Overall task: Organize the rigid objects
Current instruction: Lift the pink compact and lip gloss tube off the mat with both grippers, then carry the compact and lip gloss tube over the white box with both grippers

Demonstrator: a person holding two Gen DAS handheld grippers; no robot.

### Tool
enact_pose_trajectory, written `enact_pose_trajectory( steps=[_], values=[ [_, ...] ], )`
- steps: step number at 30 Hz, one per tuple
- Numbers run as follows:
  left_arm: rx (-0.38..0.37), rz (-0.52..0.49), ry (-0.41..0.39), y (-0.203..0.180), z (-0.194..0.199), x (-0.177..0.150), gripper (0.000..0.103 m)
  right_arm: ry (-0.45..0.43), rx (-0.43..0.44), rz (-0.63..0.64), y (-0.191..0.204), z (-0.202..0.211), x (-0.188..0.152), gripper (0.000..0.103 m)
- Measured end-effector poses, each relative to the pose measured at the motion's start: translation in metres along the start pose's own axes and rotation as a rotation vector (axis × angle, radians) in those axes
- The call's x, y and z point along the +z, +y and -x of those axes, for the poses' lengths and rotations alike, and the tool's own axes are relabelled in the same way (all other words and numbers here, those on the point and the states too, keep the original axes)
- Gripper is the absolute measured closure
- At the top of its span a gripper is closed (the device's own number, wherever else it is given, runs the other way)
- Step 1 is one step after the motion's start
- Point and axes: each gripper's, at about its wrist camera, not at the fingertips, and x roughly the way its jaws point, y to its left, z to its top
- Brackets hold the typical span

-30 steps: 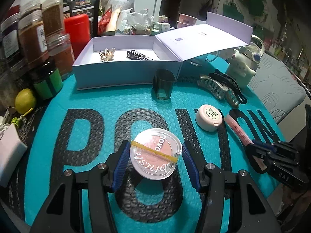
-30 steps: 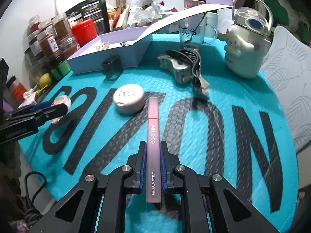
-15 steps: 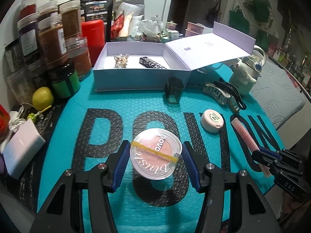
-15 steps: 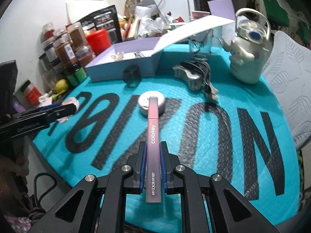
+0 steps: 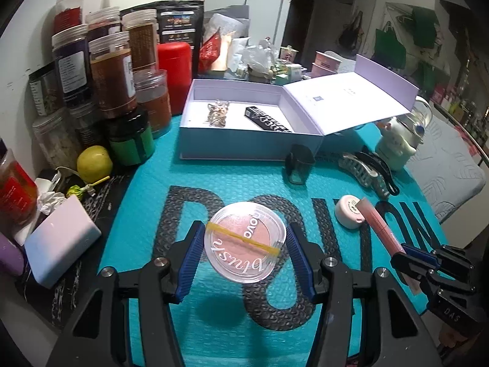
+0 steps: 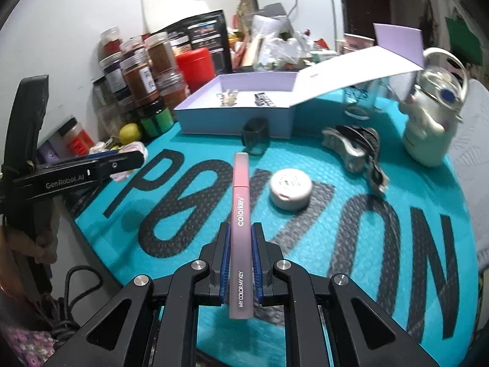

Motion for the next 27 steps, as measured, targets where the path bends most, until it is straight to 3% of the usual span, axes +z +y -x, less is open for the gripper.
enact_pose_trajectory(
  steps=[12,27],
  values=[
    [0.046,-0.011,-0.044,0.008,0.005,0.022,0.049,-0.004,0.040,0.059,0.013,-0.015,0.026,0.090],
    [0.011,-0.057,-0.065,-0.004,-0.010,0.060,0.049,-0.004,0.042,0.092,0.011,-0.027,0.061,0.090]
  ],
)
